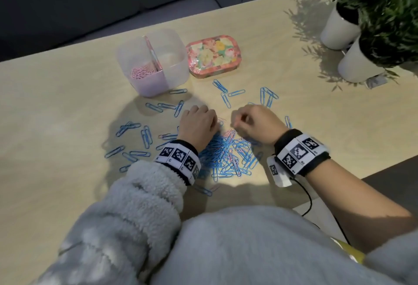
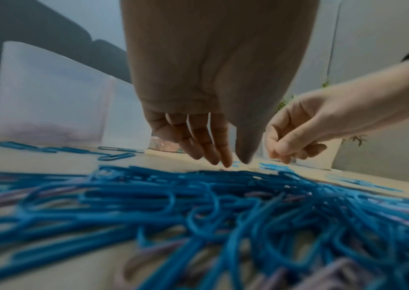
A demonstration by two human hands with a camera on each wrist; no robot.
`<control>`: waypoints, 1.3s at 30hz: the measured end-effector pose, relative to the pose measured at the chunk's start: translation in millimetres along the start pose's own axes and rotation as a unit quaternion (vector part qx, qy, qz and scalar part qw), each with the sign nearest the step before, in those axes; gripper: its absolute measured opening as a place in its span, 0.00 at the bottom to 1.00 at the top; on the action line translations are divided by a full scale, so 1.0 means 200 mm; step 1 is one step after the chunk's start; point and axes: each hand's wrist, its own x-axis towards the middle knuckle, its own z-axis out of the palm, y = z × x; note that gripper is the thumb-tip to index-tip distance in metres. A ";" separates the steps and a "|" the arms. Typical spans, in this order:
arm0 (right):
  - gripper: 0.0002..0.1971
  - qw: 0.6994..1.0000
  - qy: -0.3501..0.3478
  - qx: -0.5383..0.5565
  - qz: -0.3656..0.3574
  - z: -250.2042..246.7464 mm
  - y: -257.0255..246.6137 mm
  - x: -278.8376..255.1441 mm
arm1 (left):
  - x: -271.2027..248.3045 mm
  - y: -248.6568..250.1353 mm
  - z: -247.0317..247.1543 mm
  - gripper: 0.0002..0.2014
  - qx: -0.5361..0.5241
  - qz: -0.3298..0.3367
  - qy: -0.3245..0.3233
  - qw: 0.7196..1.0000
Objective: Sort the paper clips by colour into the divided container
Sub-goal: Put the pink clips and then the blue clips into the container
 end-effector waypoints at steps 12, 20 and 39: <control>0.16 0.975 -0.036 0.216 0.045 -0.07 0.15 -0.17 | -0.14 -0.09 -0.06 0.08 -0.018 -0.042 -0.034 0.998; 0.03 0.954 0.148 0.185 0.184 -0.21 0.41 -0.24 | -0.17 0.09 0.01 0.13 -0.012 0.109 -0.067 0.992; 0.07 0.995 0.039 0.011 0.087 0.05 0.10 -0.17 | -0.22 0.10 0.00 0.10 0.000 0.054 -0.041 0.998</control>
